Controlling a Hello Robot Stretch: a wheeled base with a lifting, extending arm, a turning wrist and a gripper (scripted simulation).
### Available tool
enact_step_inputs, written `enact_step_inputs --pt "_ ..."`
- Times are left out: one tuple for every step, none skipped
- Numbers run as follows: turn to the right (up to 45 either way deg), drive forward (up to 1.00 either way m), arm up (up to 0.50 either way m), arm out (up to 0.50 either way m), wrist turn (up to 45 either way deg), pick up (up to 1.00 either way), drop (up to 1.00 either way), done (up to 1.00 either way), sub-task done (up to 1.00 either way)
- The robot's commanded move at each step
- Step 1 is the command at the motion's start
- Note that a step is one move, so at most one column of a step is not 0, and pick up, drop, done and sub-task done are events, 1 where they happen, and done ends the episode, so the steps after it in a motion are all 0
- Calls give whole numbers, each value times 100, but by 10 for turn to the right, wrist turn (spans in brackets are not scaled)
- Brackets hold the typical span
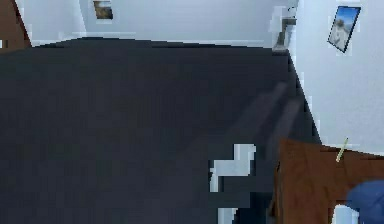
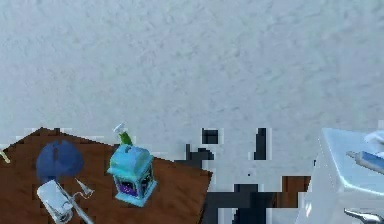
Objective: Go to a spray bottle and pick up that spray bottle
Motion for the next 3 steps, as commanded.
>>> enact_step_inputs --pt "0 30 0 0 0 0 0 0 0" --pt "0 0 50 0 0 0 0 0 0" --pt "0 0 24 0 0 0 0 0 0"
